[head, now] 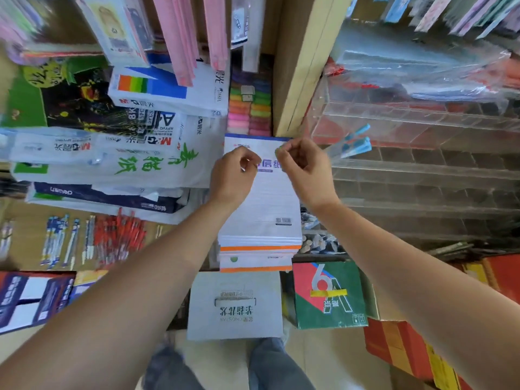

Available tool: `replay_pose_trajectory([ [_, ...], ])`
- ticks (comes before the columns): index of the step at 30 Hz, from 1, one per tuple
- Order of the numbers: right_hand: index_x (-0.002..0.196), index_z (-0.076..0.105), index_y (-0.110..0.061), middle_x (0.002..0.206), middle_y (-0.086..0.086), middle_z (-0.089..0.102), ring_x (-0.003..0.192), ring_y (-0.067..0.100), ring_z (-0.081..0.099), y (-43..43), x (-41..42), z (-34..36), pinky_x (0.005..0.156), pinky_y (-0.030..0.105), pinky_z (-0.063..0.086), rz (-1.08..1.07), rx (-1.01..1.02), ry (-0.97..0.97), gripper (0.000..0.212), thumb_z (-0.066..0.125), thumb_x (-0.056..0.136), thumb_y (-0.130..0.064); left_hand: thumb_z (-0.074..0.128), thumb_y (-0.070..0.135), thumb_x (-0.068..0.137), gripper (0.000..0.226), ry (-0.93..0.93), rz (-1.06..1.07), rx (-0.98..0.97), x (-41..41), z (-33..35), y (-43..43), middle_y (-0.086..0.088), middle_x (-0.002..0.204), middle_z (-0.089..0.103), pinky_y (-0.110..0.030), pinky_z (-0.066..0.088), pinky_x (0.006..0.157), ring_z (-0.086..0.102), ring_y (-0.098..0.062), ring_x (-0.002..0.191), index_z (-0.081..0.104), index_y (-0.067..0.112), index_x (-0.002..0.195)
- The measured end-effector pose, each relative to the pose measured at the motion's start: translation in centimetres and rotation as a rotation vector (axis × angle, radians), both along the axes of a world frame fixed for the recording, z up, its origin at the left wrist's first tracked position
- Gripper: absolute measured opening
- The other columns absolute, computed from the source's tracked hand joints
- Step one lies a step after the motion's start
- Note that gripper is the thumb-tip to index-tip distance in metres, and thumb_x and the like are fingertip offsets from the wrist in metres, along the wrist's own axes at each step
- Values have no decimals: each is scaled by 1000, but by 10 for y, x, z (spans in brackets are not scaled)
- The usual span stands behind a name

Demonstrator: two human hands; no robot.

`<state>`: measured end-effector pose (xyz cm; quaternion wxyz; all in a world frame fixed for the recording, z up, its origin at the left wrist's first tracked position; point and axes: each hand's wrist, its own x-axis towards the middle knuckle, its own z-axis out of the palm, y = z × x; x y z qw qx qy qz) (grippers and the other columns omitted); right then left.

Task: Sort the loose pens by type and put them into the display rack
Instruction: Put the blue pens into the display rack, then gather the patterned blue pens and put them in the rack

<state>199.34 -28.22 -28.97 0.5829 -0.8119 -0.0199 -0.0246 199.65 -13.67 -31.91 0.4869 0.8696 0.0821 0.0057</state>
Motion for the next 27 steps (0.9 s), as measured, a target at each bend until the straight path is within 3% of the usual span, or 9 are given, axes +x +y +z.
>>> replay_pose_trajectory([
  [3,80,59,-14,68,15,59,61,22,52,69,-14,-15,57,33,42,157,-24,96,7,60,87,-14,55,10,90,13,61,36,3,-20,-12,64,6,79,63,-36,54,74,63,-19,78,63,20,89],
  [8,79,60,-21,60,-10,57,51,2,48,187,-43,-62,54,23,39,256,-102,220,9,63,87,-18,58,15,90,7,206,27,-12,-58,-61,186,-5,88,71,-32,53,73,66,-24,81,65,17,93],
  [11,81,62,-17,66,-2,63,56,7,53,256,-61,-95,59,27,44,274,-182,339,9,62,90,-19,58,20,92,7,294,-30,-46,-92,-93,261,5,76,65,-29,47,66,64,-22,78,64,20,89],
  [14,80,60,-25,75,3,67,67,18,59,321,-78,-132,67,35,51,325,-260,443,10,62,90,-24,55,26,95,18,386,-59,-28,-126,-121,331,1,94,67,-37,53,81,64,-20,92,65,14,103],
  [17,79,58,-28,76,-2,64,67,15,59,373,-92,-166,66,29,48,344,-289,518,14,61,92,-21,53,22,96,17,456,-4,58,-146,-150,394,-1,104,67,-35,49,86,62,-19,97,65,13,104],
  [20,89,60,-22,77,-10,61,67,5,56,413,-103,-193,62,20,41,378,-349,547,6,57,94,-20,49,18,95,18,502,60,127,-156,-179,443,-3,105,68,-30,44,77,61,-22,96,66,13,100],
  [27,92,64,-13,77,-2,68,58,7,61,475,-111,-237,57,17,46,453,-398,577,10,55,95,-18,51,14,94,15,559,146,163,-176,-231,510,-7,108,66,-30,43,77,60,-26,100,62,10,102],
])
